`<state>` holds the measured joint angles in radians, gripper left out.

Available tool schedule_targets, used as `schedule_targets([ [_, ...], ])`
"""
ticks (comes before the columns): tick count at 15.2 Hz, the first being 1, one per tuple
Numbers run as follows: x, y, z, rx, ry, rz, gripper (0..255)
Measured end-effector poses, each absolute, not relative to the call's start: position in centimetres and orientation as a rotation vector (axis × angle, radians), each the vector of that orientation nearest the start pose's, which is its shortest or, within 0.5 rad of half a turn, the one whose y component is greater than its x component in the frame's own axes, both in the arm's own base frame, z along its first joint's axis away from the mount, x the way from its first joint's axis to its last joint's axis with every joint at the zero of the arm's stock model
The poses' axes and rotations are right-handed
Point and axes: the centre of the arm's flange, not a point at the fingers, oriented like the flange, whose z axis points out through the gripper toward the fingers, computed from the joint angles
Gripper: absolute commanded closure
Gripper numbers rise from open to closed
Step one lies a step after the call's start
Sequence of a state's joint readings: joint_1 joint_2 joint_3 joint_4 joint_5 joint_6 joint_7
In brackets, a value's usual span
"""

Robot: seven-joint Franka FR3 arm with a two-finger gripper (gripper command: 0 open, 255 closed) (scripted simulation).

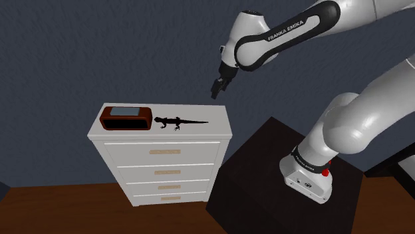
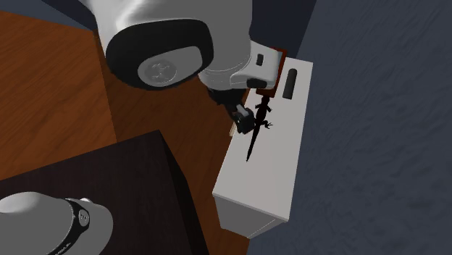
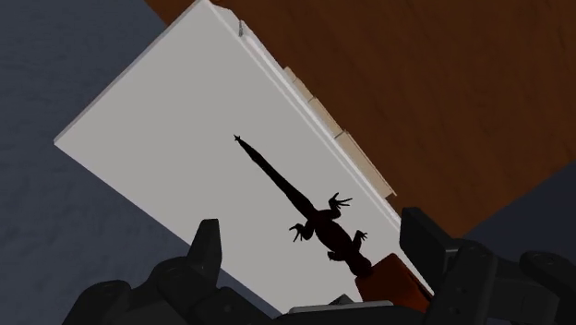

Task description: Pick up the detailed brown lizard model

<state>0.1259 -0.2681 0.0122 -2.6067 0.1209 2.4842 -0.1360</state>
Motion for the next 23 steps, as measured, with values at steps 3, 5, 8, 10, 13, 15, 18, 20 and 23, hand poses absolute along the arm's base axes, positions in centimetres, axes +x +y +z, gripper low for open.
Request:
schedule_targets([
  [3,44.8,7.0,33.0,-3.029,-0.301,-0.255,0],
  [5,45.9,7.8,30.8,-3.020,-0.314,-0.275,0],
  [8,47.7,8.7,27.8,-3.006,-0.334,-0.306,0],
  [10,49.1,9.5,25.9,-2.996,-0.348,-0.327,0],
  [13,50.9,10.9,22.5,-2.982,-0.368,-0.356,0],
  [15,52.3,11.8,20.6,-2.972,-0.381,-0.377,0],
  [18,54.2,13.1,17.6,-2.956,-0.400,-0.406,0],
  [20,55.7,14.1,16.0,-2.945,-0.413,-0.427,0],
  [23,56.5,14.5,13.8,-2.939,-0.421,-0.438,0],
])
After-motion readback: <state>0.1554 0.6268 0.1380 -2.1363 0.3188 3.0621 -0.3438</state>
